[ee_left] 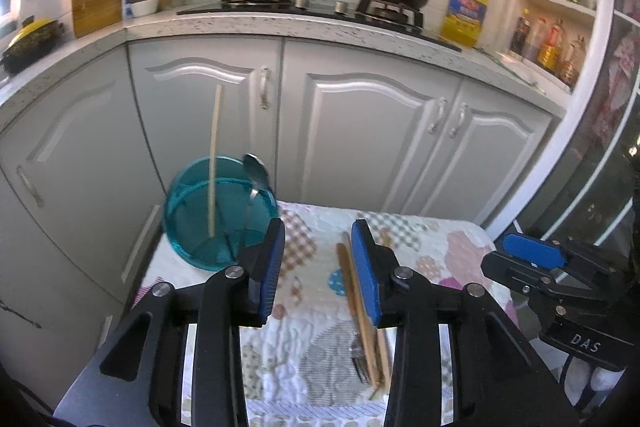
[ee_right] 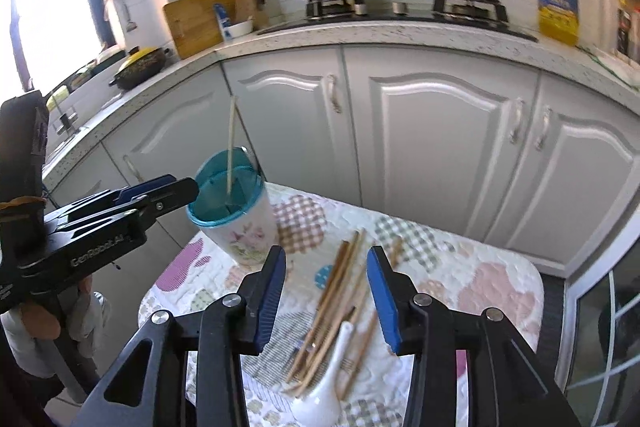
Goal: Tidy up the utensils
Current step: 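Move both open grippers back down to the remaining chopsticks on the quilt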
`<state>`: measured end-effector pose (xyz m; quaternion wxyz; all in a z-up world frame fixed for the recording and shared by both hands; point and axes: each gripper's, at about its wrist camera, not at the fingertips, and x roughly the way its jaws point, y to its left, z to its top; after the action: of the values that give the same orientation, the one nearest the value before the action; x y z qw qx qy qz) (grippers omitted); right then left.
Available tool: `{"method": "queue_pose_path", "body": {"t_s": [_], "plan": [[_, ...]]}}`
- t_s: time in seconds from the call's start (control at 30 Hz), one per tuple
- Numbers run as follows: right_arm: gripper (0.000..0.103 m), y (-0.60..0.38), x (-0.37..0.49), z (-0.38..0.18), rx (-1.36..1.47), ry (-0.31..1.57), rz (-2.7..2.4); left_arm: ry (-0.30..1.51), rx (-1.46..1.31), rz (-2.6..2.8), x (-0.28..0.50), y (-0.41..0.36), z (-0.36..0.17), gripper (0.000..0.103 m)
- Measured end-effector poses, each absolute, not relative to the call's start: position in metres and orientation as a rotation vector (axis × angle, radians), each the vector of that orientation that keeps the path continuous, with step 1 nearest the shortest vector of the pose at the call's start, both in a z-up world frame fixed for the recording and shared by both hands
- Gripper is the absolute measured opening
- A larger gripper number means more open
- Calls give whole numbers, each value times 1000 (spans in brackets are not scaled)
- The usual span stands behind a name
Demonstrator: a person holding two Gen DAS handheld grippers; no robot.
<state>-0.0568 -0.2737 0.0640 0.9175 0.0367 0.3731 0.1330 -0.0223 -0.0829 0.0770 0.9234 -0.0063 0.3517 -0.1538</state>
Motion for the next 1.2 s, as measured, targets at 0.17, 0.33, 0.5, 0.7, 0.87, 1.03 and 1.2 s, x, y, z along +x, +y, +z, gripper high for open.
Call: {"method": "queue_pose_path", "body": {"t_s": [0.17,0.33,0.5,0.7,0.87,1.03,1.2], "plan": [[41,-293,-60,52,115,795,242,746,8,-338,-25,-97,70,34],[43,-306,-55,26,143,857,215,819,5,-362,-20,-101,50,34],[43,-312,-41,-14,191,953,216,905,14,-369,-15,-100,19,34],[43,-308,-13,-57,196,1057,205,1019,30,-380,-3,-105,-23,34],[43,-304,14,-80,170,1117,201,1086,33,-390,12,-118,-51,34],[43,-308,39,-96,169,1162,192,1137,5,-388,35,-131,-75,34],[43,-309,53,-106,143,1188,200,1176,37,-373,55,-144,-93,33]]}}
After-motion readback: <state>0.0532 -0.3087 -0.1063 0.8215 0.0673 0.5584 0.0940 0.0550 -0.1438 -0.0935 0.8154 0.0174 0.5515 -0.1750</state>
